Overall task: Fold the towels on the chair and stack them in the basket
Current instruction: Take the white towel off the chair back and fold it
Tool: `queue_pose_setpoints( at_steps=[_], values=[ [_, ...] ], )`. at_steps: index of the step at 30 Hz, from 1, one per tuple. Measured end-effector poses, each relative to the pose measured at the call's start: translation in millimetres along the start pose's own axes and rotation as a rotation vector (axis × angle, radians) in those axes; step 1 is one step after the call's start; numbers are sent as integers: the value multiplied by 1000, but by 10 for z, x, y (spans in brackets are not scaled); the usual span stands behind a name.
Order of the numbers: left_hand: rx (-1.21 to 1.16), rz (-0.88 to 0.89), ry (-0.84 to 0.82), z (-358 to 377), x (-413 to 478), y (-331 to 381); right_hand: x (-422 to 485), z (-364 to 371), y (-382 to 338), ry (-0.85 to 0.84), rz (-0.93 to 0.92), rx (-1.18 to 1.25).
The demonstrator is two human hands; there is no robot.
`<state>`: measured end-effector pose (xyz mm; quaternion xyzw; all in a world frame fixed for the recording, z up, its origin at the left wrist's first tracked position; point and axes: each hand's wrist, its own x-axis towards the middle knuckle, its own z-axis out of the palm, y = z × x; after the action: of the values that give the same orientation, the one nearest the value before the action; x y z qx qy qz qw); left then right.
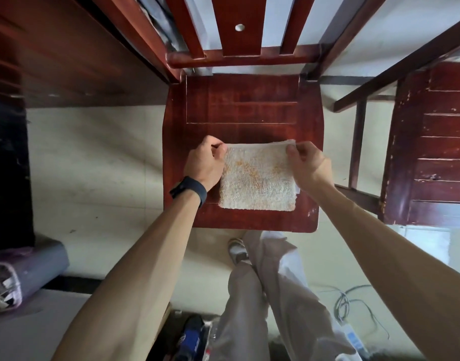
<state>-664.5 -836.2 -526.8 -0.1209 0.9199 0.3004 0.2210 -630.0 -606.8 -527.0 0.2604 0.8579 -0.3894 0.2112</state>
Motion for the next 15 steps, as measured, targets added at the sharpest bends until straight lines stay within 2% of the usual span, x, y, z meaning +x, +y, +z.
queue_pose_setpoints(
  at_steps=[7, 11, 13, 15],
  values=[
    [120, 17, 57, 133, 80, -61, 201, 114, 12, 31, 9, -131],
    [209, 102, 105, 144, 28, -24, 105, 191, 7, 79, 114, -69],
    [167, 41, 127, 169, -32, -17, 6, 215, -9, 103, 189, -20],
    [44, -95, 119, 208, -150, -19, -111, 229, -15, 83, 211, 8]
  ],
)
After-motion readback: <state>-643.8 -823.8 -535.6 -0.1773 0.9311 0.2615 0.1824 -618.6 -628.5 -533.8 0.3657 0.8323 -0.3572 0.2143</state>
